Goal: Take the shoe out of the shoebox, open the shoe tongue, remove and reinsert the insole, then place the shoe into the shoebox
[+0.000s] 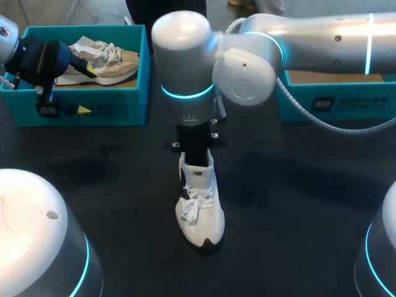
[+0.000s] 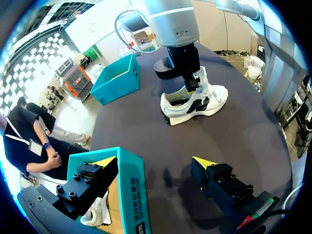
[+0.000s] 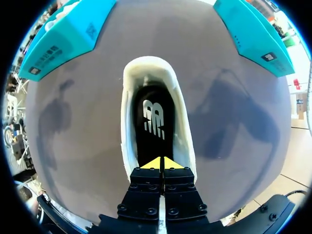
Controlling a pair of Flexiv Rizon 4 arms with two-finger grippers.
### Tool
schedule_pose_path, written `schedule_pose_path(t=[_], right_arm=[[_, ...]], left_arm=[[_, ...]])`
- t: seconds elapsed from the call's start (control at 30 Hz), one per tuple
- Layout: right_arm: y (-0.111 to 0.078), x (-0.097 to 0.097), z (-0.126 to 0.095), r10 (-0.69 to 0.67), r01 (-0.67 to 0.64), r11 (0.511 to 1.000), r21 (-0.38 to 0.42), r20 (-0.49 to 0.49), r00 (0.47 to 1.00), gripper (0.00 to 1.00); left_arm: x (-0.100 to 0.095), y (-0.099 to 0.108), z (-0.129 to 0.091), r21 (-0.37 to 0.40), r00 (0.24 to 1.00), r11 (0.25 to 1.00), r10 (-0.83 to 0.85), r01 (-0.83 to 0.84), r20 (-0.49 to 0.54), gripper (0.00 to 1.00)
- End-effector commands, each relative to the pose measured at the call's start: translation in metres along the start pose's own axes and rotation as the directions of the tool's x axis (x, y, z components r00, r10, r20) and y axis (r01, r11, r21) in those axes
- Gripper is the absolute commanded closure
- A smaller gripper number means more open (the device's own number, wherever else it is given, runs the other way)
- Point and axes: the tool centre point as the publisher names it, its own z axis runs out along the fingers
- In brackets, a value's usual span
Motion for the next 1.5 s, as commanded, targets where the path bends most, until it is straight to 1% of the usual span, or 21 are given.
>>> schedule_pose_path(t=[0.03,0.1,0.27,0.53,0.7,0.77,1.17,1.4,1.5], right_arm=[[0.001,-0.003,-0.003,-0.005,0.005,1.000,0.007,-0.002,1.000,0.51],[0.002,-0.003,-0.003,-0.007,0.007,1.000,0.010,-0.003,1.000,0.00],[0.004,-0.005,-0.002,-0.021,0.021,1.000,0.018,-0.020,1.000,0.00],[0.011,-0.008,0.005,-0.080,0.084,0.996,0.039,-0.103,0.992,0.00],[0.017,-0.008,0.013,-0.116,0.128,0.987,0.095,-0.122,0.986,0.00],[0.017,-0.008,0.013,-0.123,0.136,0.985,0.106,-0.119,0.985,0.00],[0.011,-0.006,-0.002,-0.133,0.140,0.984,0.110,-0.067,0.989,0.00],[0.006,-0.009,-0.020,-0.104,0.105,0.993,0.048,-0.014,0.994,0.00],[0.004,-0.008,-0.028,-0.101,0.101,0.994,0.036,0.000,0.995,0.00]], left_arm=[[0.001,0.000,-0.001,-0.003,1.000,1.000,0.000,0.000,-0.001,0.00],[0.001,0.000,-0.001,-0.003,1.000,1.000,0.000,0.000,-0.001,0.00],[0.001,0.000,-0.001,-0.003,1.000,1.000,0.000,0.000,-0.001,0.00],[0.001,0.000,-0.001,-0.003,1.000,1.000,0.000,0.000,-0.001,0.00],[0.001,0.000,-0.001,-0.003,1.000,1.000,0.000,0.000,-0.001,0.00],[0.001,0.000,-0.001,-0.003,1.000,1.000,0.000,0.000,-0.001,0.00],[0.001,0.000,-0.001,-0.003,1.000,1.000,0.000,0.000,-0.001,0.00],[0.001,0.000,-0.001,-0.003,1.000,1.000,0.000,0.000,-0.001,0.00],[0.001,0.000,-0.001,-0.003,1.000,1.000,0.000,0.000,-0.001,0.00]])
